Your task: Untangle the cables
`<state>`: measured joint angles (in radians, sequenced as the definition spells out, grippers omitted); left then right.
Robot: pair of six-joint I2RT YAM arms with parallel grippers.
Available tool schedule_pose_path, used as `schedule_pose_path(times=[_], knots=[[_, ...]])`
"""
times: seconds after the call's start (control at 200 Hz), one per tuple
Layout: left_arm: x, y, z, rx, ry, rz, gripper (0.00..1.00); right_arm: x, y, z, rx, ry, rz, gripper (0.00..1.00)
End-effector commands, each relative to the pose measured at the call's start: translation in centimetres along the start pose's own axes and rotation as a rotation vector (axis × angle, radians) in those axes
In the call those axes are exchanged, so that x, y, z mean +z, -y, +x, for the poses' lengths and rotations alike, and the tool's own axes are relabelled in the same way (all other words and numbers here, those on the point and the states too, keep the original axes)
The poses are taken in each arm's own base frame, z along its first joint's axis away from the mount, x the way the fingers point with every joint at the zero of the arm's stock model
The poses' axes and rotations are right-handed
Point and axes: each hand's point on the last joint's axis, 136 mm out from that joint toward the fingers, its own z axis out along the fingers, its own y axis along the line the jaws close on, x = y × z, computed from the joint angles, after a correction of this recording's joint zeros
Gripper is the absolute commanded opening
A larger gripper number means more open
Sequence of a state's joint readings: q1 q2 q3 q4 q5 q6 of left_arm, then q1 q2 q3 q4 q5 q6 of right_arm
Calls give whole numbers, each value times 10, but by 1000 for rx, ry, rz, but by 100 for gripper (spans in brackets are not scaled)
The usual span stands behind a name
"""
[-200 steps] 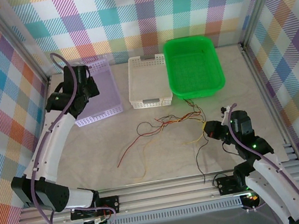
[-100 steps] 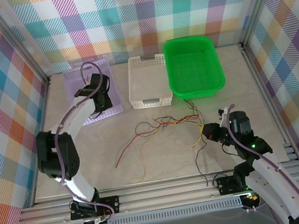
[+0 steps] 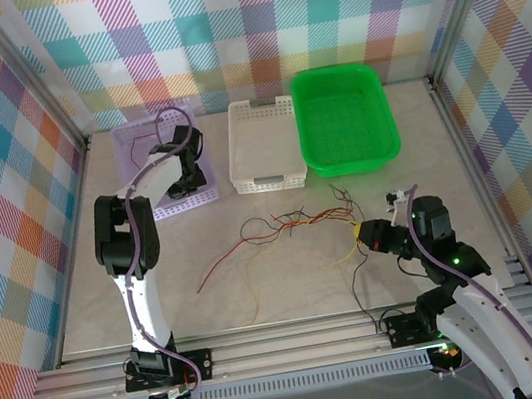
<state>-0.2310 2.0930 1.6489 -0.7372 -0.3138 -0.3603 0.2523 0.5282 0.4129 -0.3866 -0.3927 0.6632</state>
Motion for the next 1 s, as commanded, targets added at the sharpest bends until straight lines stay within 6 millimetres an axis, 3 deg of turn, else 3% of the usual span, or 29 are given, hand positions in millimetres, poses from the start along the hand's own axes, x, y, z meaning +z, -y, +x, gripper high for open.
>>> schedule_pose_path(times=[0.0,0.13,0.455,0.69,0.725,0.76,0.995], knots=[[-5,-4,-10,-28,-14,0,12,-5,-19,-4,-53,-7,-52,0],[-16,-2,-18,-39,5,26,22,-7,-22,-6,-64,-7,-58,0],[-64,-7,-38,-46,78,77,69,-7,-25,-5,-64,-10,-69,0],[-92,-17,-38,-52,91,85,82,-7,-26,-7,-64,-6,-63,0],[-99,-17,-37,-59,97,99,93,-6,-25,-8,-65,-6,-60,0],[-105,-19,-36,-66,100,112,98,-5,-25,-8,-67,-11,-57,0],[-152,-42,-16,-121,122,145,100,3,-22,-8,-45,-52,-34,0]])
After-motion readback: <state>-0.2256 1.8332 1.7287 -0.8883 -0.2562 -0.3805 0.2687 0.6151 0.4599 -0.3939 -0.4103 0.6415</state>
